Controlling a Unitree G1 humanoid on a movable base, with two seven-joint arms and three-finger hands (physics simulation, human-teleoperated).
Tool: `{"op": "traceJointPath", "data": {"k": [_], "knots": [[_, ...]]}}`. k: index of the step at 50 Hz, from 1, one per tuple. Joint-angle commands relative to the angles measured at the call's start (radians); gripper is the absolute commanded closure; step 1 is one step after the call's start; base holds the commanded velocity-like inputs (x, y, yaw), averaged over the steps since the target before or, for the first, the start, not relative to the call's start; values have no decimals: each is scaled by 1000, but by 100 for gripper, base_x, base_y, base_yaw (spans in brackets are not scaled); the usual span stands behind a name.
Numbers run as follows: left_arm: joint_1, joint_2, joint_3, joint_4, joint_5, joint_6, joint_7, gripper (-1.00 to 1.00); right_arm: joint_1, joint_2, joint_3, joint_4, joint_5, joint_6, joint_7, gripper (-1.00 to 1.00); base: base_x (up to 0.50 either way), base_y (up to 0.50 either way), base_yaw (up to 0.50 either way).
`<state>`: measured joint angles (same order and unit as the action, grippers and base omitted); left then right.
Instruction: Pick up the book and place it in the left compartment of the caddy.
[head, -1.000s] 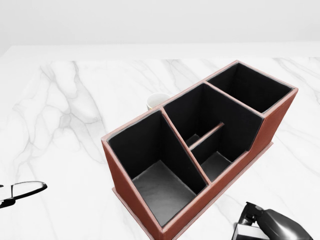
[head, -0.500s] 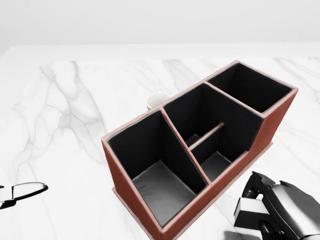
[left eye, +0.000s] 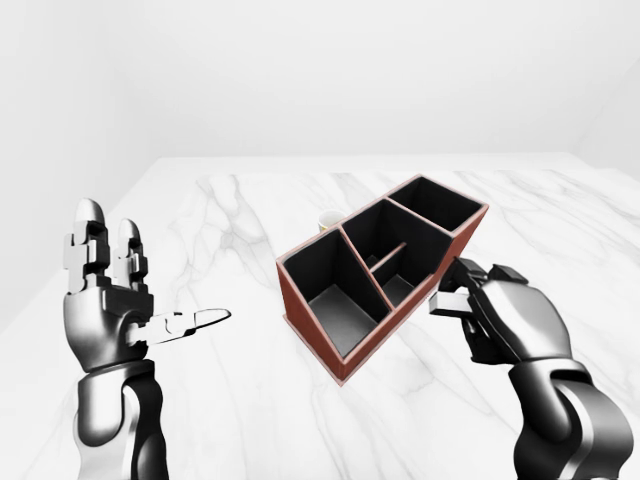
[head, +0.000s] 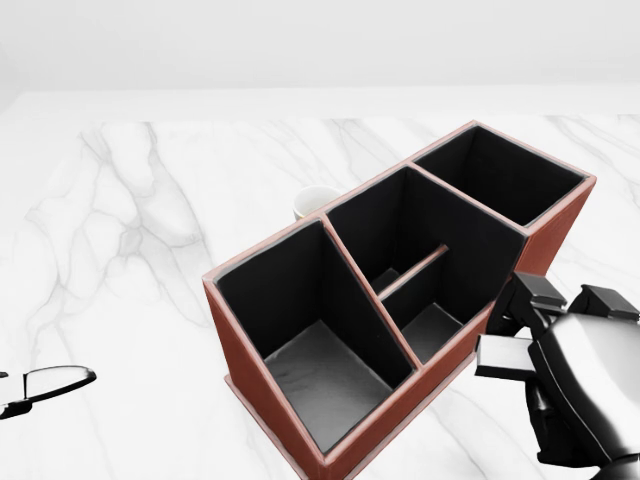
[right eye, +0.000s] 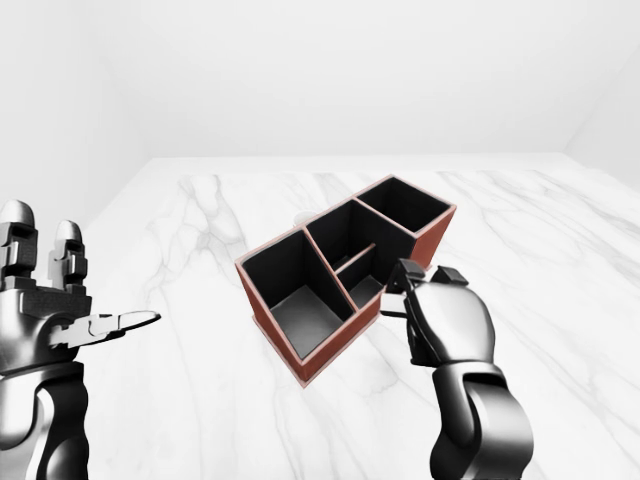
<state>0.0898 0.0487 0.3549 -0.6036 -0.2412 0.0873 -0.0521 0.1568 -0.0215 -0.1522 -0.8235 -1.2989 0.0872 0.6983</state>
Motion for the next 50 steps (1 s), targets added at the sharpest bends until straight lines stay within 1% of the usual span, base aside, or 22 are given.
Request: {"op": "traceJointPath", "data": {"k": [1,14,16,18,20,24,30,39,45,50], "knots": [[2,-2,-5,1,4,0,0,-100,-52,19,23,-136,-67,0,0,100,0,0,0],[1,-1,-2,-3,1,0,1,-100,-115,70,108,-214,-197,0,0,100,0,0,0],[2,-2,-5,-5,3,0,1,-100,-147,83,131,-223,-242,0,0,100,0,0,0],[2,-2,-4,-10,2,0,2,-100,-157,94,146,-224,-254,0,0,100,0,0,0],[3,-3,-3,-10,2,0,1,-100,-173,115,187,-224,-285,0,0,100,0,0,0],[3,-2,0,-16,-1,0,1,-100,-186,115,209,-224,-309,0,0,100,0,0,0],[5,-4,-2,-8,1,0,-2,-100,-188,122,246,-223,-327,0,0,100,0,0,0],[2,-2,-2,0,1,0,-2,-100,-176,171,359,-223,-395,0,0,100,0,0,0],[0,-1,-2,-4,0,0,0,-100,-159,169,416,-223,-424,0,0,100,0,0,0],[4,-3,-1,-4,0,0,-3,-100,-136,160,487,-223,-446,0,0,100,0,0,0]]}}
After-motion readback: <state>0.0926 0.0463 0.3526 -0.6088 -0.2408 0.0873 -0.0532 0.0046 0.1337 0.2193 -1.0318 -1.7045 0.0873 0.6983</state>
